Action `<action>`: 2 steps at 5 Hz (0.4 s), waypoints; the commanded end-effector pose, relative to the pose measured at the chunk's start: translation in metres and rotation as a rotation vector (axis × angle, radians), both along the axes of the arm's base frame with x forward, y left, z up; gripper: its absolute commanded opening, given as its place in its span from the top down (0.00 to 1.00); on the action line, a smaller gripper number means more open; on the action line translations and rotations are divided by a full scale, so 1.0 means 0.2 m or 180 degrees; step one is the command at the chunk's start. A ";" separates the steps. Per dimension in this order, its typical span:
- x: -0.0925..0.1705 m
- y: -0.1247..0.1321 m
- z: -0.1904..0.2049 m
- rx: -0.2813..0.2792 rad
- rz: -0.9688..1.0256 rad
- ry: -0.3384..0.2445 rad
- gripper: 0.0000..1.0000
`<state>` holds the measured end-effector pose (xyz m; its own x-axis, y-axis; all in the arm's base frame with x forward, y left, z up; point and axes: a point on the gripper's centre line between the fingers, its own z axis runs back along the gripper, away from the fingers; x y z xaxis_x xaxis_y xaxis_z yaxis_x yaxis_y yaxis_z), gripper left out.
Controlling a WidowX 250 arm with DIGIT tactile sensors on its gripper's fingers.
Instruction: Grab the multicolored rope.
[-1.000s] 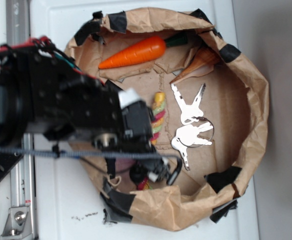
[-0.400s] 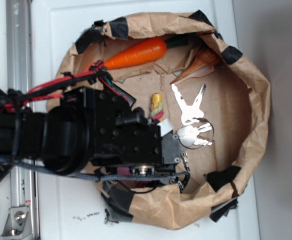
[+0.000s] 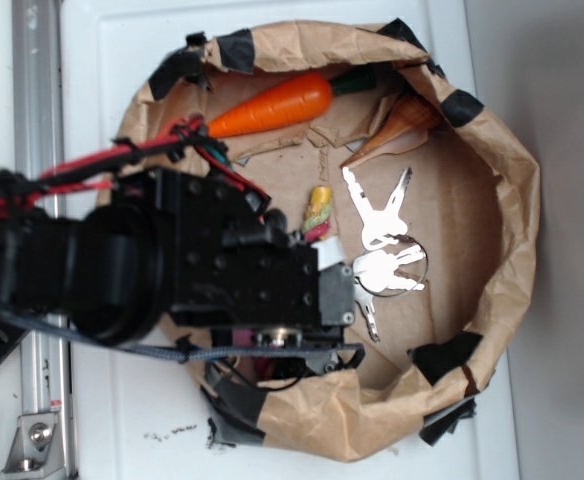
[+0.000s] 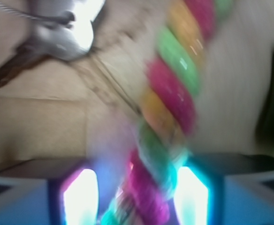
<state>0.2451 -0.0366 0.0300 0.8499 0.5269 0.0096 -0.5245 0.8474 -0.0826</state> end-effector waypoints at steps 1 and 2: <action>0.21 0.31 0.33 -0.0032 -0.0997 -0.0951 1.00; 0.21 0.29 0.39 -0.0041 -0.1185 -0.0712 1.00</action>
